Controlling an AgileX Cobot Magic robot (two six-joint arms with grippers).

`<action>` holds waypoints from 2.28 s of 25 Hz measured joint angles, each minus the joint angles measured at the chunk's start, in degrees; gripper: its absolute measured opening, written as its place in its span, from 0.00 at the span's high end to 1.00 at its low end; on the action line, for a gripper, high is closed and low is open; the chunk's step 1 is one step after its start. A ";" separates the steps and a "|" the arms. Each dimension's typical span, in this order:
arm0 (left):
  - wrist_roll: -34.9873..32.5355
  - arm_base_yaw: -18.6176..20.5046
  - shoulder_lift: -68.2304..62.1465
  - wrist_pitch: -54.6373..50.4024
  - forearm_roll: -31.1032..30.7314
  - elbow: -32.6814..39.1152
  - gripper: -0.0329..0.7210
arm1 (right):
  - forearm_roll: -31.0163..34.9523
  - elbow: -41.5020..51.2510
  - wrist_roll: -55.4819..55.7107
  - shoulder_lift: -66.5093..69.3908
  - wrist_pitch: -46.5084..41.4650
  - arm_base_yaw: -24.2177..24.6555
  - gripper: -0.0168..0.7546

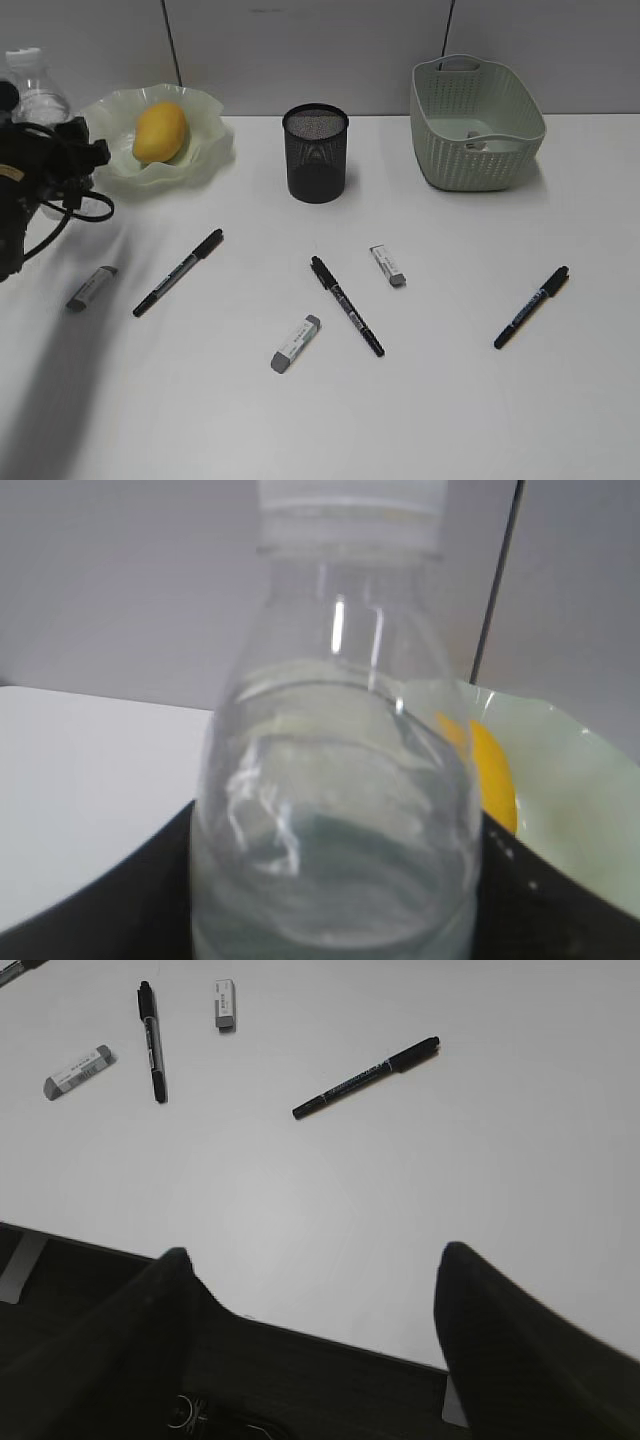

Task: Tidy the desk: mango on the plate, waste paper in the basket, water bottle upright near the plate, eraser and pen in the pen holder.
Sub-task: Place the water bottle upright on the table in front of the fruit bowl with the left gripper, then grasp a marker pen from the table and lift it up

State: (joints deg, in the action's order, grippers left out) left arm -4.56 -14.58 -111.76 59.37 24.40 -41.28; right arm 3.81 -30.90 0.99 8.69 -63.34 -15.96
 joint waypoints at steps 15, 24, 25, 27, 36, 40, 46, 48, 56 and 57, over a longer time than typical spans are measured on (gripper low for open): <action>6.96 0.17 -10.13 10.30 -2.92 -0.18 0.28 | 0.00 0.00 0.00 0.00 0.06 0.00 0.22; 7.14 0.17 -10.40 11.06 -4.34 -0.07 0.21 | 0.00 0.00 0.00 0.00 0.16 0.00 0.22; 7.14 0.17 -10.40 10.98 -4.41 -0.05 0.19 | 0.00 0.00 0.00 0.00 0.16 0.00 0.22; 7.19 0.17 -10.46 10.64 -4.68 0.13 0.17 | 0.00 0.00 0.00 0.00 0.16 0.00 0.22; 7.31 0.17 -9.43 9.95 -5.90 3.73 0.15 | 0.00 0.00 0.00 0.00 0.16 0.00 0.22; 7.31 0.17 -7.48 10.06 -7.61 6.63 0.10 | 0.00 0.00 0.00 0.00 0.16 0.00 0.22; 7.31 0.17 -4.55 10.00 -7.69 13.36 0.08 | 0.00 0.00 0.00 0.00 0.16 0.00 0.22; 7.31 0.17 -2.56 9.87 -8.81 15.73 0.08 | 0.00 0.00 0.00 0.00 0.16 0.00 0.22; 7.31 0.17 16.24 -16.09 -12.61 18.62 0.08 | 0.00 0.00 0.00 0.00 0.16 0.00 0.22; 7.31 0.17 19.28 -21.33 -12.61 18.18 0.08 | 0.00 0.00 0.00 0.00 0.16 0.00 0.22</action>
State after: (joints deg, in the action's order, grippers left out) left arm 2.74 -14.41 -92.48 38.05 11.78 -23.10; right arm 3.81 -30.90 0.99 8.69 -63.18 -15.96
